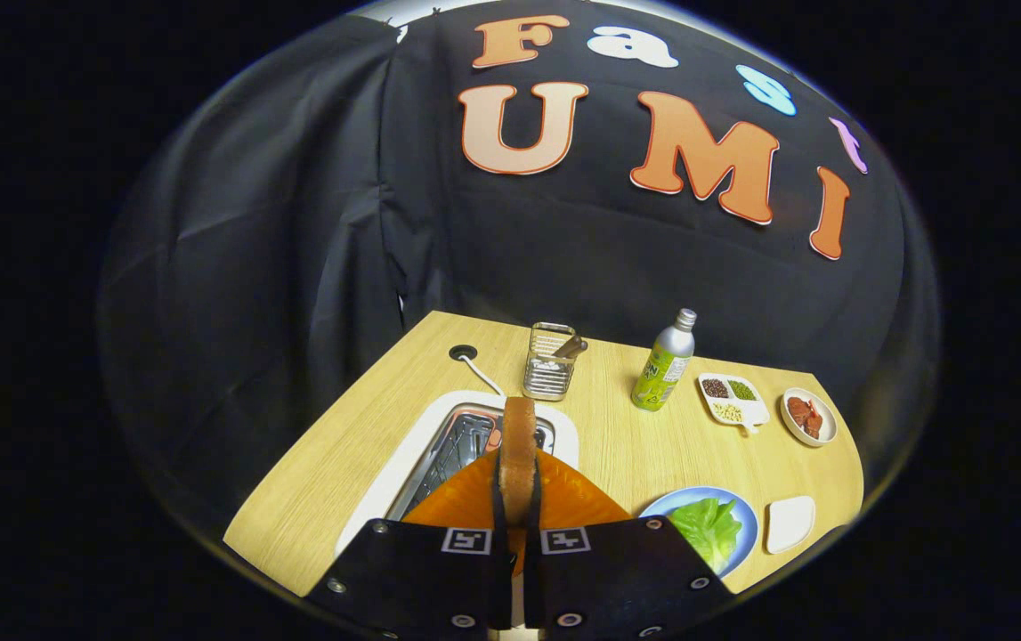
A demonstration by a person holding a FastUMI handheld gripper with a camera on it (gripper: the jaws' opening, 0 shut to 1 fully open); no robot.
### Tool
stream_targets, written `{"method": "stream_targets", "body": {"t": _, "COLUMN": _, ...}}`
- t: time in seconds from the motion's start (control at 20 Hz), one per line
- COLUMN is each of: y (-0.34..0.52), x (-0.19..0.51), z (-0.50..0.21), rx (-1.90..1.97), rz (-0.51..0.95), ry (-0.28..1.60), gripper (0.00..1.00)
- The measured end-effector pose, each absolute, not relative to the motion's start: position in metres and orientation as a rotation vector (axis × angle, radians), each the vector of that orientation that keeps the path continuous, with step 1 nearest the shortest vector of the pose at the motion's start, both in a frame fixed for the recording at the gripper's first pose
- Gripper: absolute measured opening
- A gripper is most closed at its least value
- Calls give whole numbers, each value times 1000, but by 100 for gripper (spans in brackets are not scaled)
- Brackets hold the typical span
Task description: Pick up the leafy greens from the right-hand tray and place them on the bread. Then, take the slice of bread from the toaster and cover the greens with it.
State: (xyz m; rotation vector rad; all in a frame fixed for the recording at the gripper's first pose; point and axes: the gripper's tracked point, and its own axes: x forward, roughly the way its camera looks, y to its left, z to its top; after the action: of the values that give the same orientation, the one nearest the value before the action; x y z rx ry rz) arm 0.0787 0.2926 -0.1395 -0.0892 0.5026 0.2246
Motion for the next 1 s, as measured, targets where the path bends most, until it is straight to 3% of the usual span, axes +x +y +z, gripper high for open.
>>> {"method": "stream_targets", "body": {"t": 0.5, "y": 258, "x": 75, "z": -82, "rx": -4, "rz": 228, "ry": 429, "gripper": 6}}
{"method": "stream_targets", "body": {"t": 1.0, "y": 162, "x": 71, "z": -121, "rx": -32, "rz": 121, "ry": 471, "gripper": 6}}
